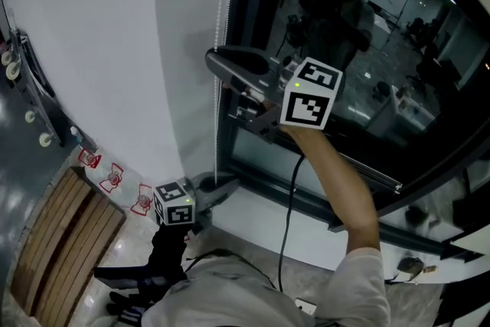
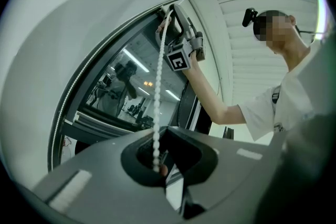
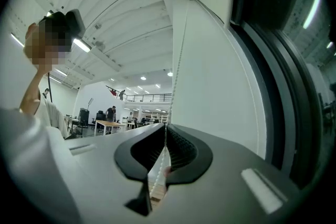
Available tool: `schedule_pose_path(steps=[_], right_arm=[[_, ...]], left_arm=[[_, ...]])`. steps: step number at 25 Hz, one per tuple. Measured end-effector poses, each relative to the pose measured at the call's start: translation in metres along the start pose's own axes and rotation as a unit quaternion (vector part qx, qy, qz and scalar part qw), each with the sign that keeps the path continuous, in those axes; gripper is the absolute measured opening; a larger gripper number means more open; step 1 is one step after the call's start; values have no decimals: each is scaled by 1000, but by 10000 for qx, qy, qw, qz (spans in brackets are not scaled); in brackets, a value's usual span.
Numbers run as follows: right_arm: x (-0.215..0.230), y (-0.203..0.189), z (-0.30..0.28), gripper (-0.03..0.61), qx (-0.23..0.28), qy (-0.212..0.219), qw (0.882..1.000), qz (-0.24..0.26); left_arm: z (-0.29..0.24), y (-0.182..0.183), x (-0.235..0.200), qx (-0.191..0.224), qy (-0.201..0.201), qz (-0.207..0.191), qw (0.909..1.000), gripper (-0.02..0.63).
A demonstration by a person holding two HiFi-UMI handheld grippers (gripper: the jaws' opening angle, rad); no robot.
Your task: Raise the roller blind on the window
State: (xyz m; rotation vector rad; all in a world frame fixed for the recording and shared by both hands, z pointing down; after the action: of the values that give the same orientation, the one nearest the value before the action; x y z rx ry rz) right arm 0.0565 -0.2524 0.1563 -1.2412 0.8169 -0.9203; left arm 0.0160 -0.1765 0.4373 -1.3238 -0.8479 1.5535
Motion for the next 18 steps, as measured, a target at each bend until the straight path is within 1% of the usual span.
schedule_pose_path(steps=[3,6,15,18], right_arm=[[-3,-34,5,12,-216,-28,9996,-162],[-7,-61,12,13,-274,-78,9989,-366],[-21,-111,16,13,-460,-57,9967,-673],[-24,-132,18,14,-635,-57,9953,-734]], left_arm=[[0,-1,0,-10,-3,20,10000,-2],[2,-2,0,-28,-8,40,10000,-2],[7,2,-3,-53,44,72,10000,-2],[11,2,-5,-70,84,51,9999,-2]])
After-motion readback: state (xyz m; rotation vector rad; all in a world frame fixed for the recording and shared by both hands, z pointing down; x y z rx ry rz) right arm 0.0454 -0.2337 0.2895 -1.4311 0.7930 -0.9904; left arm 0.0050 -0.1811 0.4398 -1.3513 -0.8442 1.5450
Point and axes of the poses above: the fingertips, and each gripper's own axes: z backward along the fingers, x to its right, y out of its top, the point moved 6 cm from there along z, backward along the fingers, and after that the axes turned 9 degrees about -y, right-handed, at the moved point
